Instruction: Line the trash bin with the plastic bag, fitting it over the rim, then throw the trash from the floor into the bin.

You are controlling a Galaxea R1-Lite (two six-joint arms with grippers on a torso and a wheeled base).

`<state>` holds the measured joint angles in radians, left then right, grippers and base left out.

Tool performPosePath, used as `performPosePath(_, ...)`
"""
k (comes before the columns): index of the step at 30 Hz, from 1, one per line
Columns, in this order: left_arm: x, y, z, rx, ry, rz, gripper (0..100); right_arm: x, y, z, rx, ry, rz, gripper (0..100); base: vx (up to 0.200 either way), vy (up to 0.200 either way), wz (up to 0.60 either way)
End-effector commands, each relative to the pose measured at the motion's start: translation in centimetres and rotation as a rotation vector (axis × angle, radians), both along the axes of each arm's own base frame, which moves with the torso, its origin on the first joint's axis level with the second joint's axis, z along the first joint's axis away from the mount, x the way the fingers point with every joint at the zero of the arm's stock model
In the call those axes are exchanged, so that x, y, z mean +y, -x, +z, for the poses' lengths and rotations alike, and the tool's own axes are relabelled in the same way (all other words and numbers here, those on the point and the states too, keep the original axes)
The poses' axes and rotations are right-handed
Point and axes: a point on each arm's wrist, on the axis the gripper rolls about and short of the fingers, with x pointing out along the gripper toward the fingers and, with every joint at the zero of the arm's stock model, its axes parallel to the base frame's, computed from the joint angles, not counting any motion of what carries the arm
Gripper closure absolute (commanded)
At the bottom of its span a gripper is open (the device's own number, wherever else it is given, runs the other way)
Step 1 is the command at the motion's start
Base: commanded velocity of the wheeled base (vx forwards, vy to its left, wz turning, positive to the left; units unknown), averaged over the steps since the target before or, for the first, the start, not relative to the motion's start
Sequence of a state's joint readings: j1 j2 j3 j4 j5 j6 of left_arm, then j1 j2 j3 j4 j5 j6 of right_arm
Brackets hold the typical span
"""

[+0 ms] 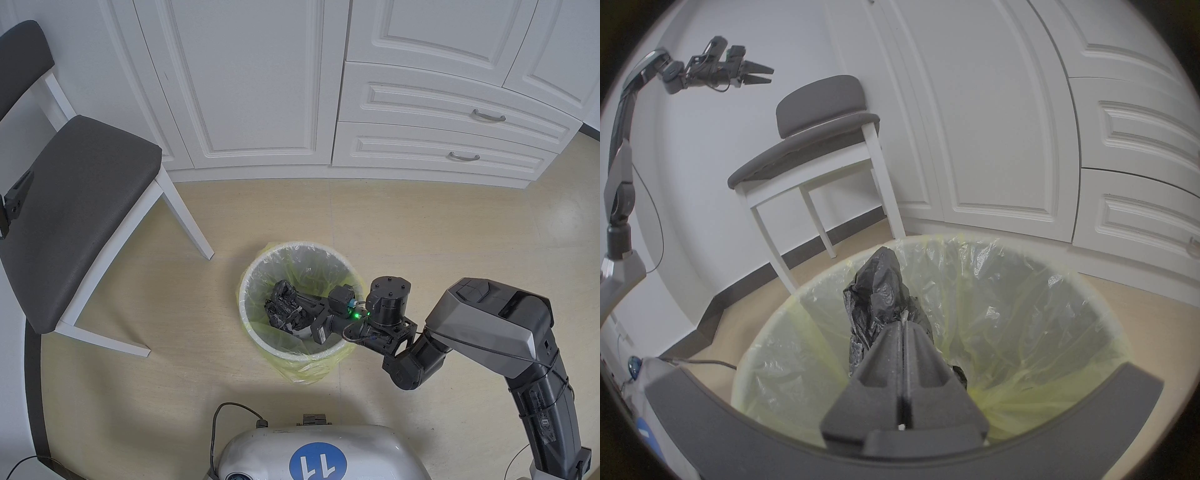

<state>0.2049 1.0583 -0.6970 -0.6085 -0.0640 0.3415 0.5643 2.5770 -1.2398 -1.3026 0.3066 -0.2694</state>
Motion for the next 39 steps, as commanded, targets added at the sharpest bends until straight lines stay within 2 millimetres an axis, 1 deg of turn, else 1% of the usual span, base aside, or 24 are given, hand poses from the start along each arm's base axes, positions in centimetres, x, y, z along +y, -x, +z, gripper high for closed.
performPosePath(1, 0.0, 0.0, 0.0, -0.001, 0.001, 0.000, 0, 0.1, 0.3, -1.7, -0.004, 0.055, 0.008, 100, 0.000, 0.000, 0.00)
performPosePath(4, 0.0, 0.0, 0.0, -0.001, -0.001, 0.002, 0, 0.1, 0.2, -1.7, -0.017, 0.064, 0.009, 100, 0.000, 0.000, 0.00)
performPosePath(9, 0.0, 0.0, 0.0, -0.002, 0.002, 0.003, 0, -0.2, -0.1, -0.8, -0.036, 0.047, 0.001, 100, 0.000, 0.000, 0.00)
performPosePath(14, 0.0, 0.0, 0.1, -0.006, 0.001, 0.001, 0, -0.7, -0.4, 0.7, -0.046, 0.015, -0.011, 100, 0.000, 0.000, 0.00)
performPosePath(15, 0.0, 0.0, 0.1, -0.005, 0.001, 0.001, 0, -0.7, -0.4, 1.1, -0.047, 0.002, -0.011, 0, 0.000, 0.000, 0.00)
performPosePath(18, 0.0, 0.0, 0.1, -0.003, 0.002, 0.000, 0, -0.7, -0.4, 2.1, -0.038, -0.044, -0.010, 0, 0.000, 0.000, 0.00)
performPosePath(20, 0.0, 0.0, 0.1, -0.005, 0.001, 0.000, 0, -0.7, -0.3, 2.3, -0.036, -0.051, -0.010, 0, 0.000, 0.000, 0.00)
performPosePath(21, 0.0, 0.0, 0.0, -0.002, 0.005, -0.001, 0, -0.9, 0.0, 3.8, -0.036, -0.111, -0.009, 0, 0.000, 0.000, 0.00)
performPosePath(23, 0.0, 0.0, 0.1, -0.002, 0.005, -0.001, 0, -1.2, 0.1, 4.9, -0.048, -0.142, -0.010, 0, 0.000, 0.000, 0.00)
performPosePath(25, 0.0, -0.1, 0.3, -0.009, 0.003, -0.001, 0, -2.1, 0.1, 6.1, -0.060, -0.159, -0.014, 0, 0.000, 0.000, 0.00)
performPosePath(26, 0.0, -0.2, 0.3, -0.008, 0.004, -0.001, 0, -2.3, 0.2, 6.4, -0.060, -0.162, -0.011, 0, 0.000, 0.000, 0.00)
performPosePath(28, 0.1, -0.2, 0.3, -0.008, 0.002, -0.001, 0, -3.4, 0.8, 8.2, -0.060, -0.190, 0.015, 0, 0.000, 0.000, 0.00)
performPosePath(32, 0.0, -0.2, 0.2, -0.007, 0.011, -0.006, 0, -4.7, 1.2, 10.0, -0.042, -0.264, 0.013, 0, 0.000, 0.000, 0.00)
performPosePath(33, 0.0, -0.2, 0.2, -0.007, 0.011, -0.006, 0, -4.8, 1.2, 10.1, -0.042, -0.265, 0.012, 0, 0.000, 0.000, 0.00)
performPosePath(35, -0.1, -0.2, 0.4, -0.011, 0.016, -0.013, 0, -6.1, 0.7, 10.7, -0.053, -0.284, -0.027, 0, 0.000, 0.000, 0.00)
performPosePath(36, -0.1, -0.3, 0.4, -0.010, 0.016, -0.016, 0, -6.8, 0.7, 11.4, -0.066, -0.289, -0.041, 0, 0.000, 0.000, 0.00)
performPosePath(37, -0.2, -0.5, 0.5, -0.008, 0.015, -0.021, 0, -7.3, 1.0, 12.4, -0.077, -0.295, -0.049, 0, 0.000, 0.000, 0.00)
performPosePath(39, -0.4, -1.2, 0.4, 0.003, 0.020, -0.047, 0, -8.7, 1.5, 13.5, -0.080, -0.295, -0.073, 0, 0.000, 0.000, 0.00)
